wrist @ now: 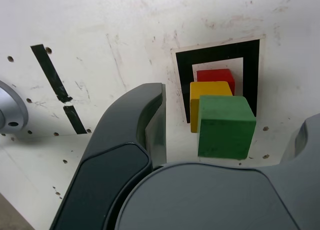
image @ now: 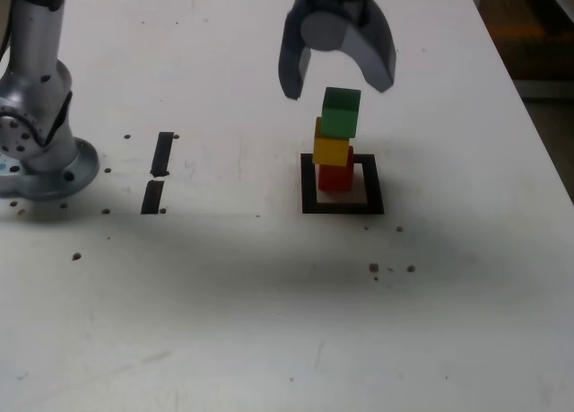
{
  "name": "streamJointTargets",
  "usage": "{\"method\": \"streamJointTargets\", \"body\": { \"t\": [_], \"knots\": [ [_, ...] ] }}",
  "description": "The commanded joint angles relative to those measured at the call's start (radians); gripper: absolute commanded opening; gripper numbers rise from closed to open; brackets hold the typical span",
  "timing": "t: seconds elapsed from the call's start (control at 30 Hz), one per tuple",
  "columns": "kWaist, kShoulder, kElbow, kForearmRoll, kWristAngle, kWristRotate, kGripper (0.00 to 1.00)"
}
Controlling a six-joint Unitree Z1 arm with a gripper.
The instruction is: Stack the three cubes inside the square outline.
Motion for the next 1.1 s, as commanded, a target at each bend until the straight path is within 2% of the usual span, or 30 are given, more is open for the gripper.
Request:
{"method": "streamJointTargets", "body": {
  "t": [0.0,0.17,0.4,0.8,1.07],
  "knots": [
    [0.001,-0.039,0.006,0.007,0.016,-0.002,0.94],
    [0.02,-0.108,0.047,0.019,0.031,-0.007,0.94],
    [0.068,-0.193,0.154,0.021,0.025,-0.029,0.97],
    [0.161,-0.292,0.381,0.001,-0.03,-0.033,0.98],
    [0.182,-0.301,0.517,-0.09,-0.057,-0.029,0.98]
  ]
}}
